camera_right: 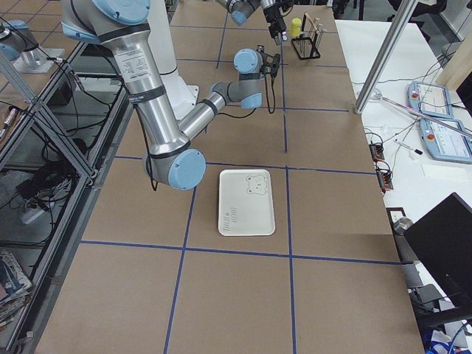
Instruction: Left arm grabs green cup and hands to right arm on tray
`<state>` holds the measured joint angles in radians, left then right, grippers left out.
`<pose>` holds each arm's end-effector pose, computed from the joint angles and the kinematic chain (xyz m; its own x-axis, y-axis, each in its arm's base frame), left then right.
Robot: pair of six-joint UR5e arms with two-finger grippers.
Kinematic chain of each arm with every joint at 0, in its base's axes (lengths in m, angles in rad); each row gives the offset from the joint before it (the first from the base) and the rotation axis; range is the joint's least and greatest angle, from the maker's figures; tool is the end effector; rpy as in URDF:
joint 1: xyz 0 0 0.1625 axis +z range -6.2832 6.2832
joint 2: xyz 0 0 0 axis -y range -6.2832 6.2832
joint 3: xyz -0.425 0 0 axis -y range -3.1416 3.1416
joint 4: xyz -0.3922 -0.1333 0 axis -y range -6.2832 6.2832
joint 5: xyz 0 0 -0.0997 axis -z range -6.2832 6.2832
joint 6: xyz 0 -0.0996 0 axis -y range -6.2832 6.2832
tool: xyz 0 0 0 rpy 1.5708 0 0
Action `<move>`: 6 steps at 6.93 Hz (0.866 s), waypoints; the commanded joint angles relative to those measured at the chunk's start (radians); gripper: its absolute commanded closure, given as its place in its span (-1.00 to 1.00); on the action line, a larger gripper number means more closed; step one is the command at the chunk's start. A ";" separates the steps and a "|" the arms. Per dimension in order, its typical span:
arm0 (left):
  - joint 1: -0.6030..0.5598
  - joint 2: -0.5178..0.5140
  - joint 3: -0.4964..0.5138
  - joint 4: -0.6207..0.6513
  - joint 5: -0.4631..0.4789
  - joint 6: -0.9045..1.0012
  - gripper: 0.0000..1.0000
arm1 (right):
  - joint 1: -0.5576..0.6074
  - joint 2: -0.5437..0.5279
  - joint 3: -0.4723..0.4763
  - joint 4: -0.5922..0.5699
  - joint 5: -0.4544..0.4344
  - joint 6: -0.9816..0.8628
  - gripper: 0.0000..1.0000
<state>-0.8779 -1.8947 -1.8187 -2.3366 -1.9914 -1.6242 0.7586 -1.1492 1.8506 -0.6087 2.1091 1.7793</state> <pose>0.2970 -0.5028 0.2772 0.1235 -0.2250 -0.9665 0.4558 0.8780 -0.1462 -0.3422 -0.4377 0.1900 -0.1113 0.1394 0.9840 -0.2014 0.9664 -0.1597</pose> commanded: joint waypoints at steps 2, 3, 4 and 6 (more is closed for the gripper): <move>-0.068 0.178 -0.286 0.604 -0.050 0.626 -1.00 | 0.053 0.019 0.253 -0.862 0.048 -0.466 1.00; -0.097 0.206 -0.348 0.810 -0.050 0.882 -1.00 | 0.094 0.016 0.292 -1.032 0.048 -0.638 1.00; -0.168 0.247 -0.356 0.892 -0.053 1.120 -1.00 | 0.132 0.008 0.294 -1.112 0.045 -0.773 1.00; -0.402 0.395 -0.273 0.884 -0.230 1.460 -1.00 | 0.200 -0.093 0.309 -1.230 0.034 -1.097 1.00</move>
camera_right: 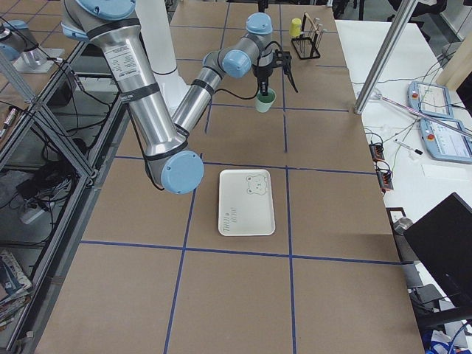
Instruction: Left arm grabs green cup and hands to right arm on tray
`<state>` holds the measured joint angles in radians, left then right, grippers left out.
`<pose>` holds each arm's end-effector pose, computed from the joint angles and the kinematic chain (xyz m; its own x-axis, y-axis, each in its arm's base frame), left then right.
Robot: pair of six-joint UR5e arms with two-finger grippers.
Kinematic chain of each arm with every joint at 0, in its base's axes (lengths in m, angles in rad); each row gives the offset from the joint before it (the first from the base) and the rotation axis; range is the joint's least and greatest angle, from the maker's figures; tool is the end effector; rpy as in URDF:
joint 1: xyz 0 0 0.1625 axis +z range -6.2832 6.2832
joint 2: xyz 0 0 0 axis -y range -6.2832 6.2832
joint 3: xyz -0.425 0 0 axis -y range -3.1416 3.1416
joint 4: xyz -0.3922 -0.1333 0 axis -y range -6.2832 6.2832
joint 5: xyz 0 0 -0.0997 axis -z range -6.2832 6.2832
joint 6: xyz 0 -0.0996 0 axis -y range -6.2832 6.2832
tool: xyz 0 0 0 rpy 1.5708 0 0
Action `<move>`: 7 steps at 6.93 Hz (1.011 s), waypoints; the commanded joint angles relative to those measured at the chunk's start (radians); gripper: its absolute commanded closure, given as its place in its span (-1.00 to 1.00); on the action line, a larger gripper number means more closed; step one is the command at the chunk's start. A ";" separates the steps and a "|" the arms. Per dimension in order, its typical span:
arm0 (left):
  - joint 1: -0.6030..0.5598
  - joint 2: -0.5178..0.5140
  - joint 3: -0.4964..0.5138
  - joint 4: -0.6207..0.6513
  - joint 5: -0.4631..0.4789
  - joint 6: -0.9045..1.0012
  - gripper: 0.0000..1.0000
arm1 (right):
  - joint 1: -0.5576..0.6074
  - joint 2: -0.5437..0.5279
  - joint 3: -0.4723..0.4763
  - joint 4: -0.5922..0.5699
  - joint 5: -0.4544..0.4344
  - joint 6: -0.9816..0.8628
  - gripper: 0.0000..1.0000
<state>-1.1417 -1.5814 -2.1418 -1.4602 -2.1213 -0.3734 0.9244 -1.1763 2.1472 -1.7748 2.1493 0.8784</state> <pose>0.1174 -0.4517 0.4024 0.7649 0.2355 -0.5996 -0.0985 0.9626 0.2525 -0.2469 -0.4581 0.2220 0.6146 -0.0729 0.7855 -0.0617 0.9882 0.1399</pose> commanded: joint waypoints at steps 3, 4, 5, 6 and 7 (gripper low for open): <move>-0.421 0.132 0.313 0.006 -0.213 0.571 -1.00 | 0.197 -0.262 0.003 -0.057 0.013 -0.556 1.00; -0.434 0.183 0.316 0.008 -0.213 0.553 -1.00 | 0.229 -0.304 0.002 -0.048 0.090 -0.565 1.00; -0.434 0.195 0.304 0.006 -0.213 0.515 -1.00 | 0.237 -0.380 0.000 0.012 0.105 -0.562 1.00; -0.434 0.193 0.295 0.006 -0.213 0.484 -1.00 | 0.235 -0.458 -0.038 0.176 0.104 -0.517 0.97; -0.434 0.193 0.293 0.006 -0.215 0.473 -1.00 | 0.231 -0.459 -0.091 0.277 0.093 -0.399 0.97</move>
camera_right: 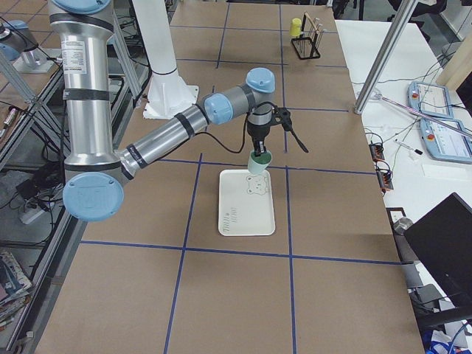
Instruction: Left arm grabs green cup and hands to right arm on tray
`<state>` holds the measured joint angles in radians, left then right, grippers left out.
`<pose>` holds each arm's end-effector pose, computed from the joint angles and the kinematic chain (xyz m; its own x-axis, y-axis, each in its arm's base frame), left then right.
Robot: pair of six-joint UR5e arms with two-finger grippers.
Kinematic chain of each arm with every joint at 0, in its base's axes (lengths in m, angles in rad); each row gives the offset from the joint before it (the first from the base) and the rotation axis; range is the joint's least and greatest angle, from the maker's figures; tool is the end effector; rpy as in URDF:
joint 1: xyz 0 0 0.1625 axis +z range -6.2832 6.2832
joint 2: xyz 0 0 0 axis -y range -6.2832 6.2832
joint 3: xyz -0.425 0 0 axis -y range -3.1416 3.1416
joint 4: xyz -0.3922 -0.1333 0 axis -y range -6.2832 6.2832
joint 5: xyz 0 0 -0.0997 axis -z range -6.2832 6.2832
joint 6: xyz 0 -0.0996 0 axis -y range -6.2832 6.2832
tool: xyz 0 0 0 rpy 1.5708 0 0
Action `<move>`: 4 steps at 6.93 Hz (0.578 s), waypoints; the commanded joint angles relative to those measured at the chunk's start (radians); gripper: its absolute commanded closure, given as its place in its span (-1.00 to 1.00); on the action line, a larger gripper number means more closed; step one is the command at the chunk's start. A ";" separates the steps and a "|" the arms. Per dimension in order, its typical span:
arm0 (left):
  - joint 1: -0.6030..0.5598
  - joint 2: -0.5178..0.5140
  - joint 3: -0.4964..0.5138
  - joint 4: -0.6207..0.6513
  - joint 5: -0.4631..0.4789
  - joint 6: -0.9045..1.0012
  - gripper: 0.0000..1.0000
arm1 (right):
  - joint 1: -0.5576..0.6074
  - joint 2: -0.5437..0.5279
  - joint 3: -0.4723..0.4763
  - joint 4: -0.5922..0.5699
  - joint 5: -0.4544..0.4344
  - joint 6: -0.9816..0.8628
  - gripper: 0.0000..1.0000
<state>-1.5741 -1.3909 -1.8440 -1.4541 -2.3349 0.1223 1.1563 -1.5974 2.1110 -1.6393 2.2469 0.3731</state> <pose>-0.0657 -0.4122 0.6183 0.7170 0.1035 -0.6894 -0.0848 0.9945 0.0612 -0.1178 -0.4439 0.4219 0.6963 -0.2210 0.6829 0.1178 0.9737 0.1951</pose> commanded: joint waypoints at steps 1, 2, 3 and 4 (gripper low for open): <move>-0.001 0.001 -0.008 0.000 -0.001 -0.030 -1.00 | -0.051 -0.041 -0.078 0.182 -0.050 0.131 0.97; -0.001 0.000 -0.008 0.000 -0.001 -0.032 -1.00 | -0.099 -0.050 -0.086 0.187 -0.093 0.182 0.97; -0.001 0.000 -0.009 -0.002 -0.001 -0.032 -1.00 | -0.136 -0.061 -0.094 0.260 -0.139 0.252 0.98; -0.001 0.000 -0.009 -0.002 -0.003 -0.033 -1.00 | -0.177 -0.082 -0.120 0.356 -0.170 0.307 0.98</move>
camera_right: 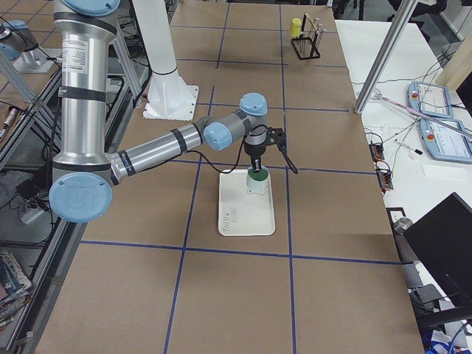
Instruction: Left arm grabs green cup and hands to right arm on tray
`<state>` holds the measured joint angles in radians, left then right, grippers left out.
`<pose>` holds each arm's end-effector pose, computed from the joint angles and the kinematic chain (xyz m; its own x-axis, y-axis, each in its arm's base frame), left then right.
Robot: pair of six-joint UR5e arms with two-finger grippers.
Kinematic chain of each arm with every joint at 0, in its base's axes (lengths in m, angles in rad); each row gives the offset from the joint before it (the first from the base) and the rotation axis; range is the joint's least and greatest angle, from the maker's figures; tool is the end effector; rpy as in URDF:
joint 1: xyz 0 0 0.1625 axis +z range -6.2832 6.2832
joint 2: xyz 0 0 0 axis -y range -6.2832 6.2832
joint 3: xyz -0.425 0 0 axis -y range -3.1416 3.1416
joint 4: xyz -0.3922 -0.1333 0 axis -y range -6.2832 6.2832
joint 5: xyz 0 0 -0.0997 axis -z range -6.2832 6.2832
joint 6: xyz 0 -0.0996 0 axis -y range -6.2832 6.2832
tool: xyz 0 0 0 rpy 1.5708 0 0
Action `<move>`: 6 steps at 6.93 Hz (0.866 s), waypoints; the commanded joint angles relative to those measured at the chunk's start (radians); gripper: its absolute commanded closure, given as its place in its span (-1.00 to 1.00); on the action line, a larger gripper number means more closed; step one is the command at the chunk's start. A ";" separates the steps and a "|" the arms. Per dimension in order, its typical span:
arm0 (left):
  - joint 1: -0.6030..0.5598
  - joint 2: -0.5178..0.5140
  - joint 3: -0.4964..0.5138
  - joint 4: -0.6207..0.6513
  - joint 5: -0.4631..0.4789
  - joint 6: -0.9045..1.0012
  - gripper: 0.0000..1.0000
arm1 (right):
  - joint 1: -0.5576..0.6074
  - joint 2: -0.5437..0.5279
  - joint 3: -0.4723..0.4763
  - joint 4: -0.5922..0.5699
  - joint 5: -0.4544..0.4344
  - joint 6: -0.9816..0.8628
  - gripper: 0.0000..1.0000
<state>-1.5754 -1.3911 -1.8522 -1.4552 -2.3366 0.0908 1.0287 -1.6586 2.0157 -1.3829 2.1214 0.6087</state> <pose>-0.0662 -0.4126 0.6140 0.7182 0.0778 -0.6915 -0.0608 0.9969 0.0490 -0.1675 -0.4355 0.4697 0.7364 -0.1325 0.6635 0.0245 0.9852 0.1695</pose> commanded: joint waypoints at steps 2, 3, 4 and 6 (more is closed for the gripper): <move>0.000 -0.002 -0.001 -0.001 -0.001 -0.013 -1.00 | -0.097 -0.062 -0.072 0.200 -0.070 0.092 0.98; 0.000 -0.002 0.001 -0.001 -0.025 -0.013 -1.00 | -0.107 -0.063 -0.112 0.241 -0.072 0.094 0.97; 0.000 0.001 0.001 -0.002 -0.056 -0.011 -1.00 | -0.122 -0.061 -0.132 0.252 -0.095 0.094 0.94; 0.000 0.003 0.002 -0.005 -0.056 -0.011 -1.00 | -0.142 -0.056 -0.140 0.252 -0.112 0.094 0.68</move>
<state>-1.5754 -1.3892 -1.8511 -1.4591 -2.3889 0.0790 0.8981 -1.7176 1.8851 -1.1339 2.0178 0.7023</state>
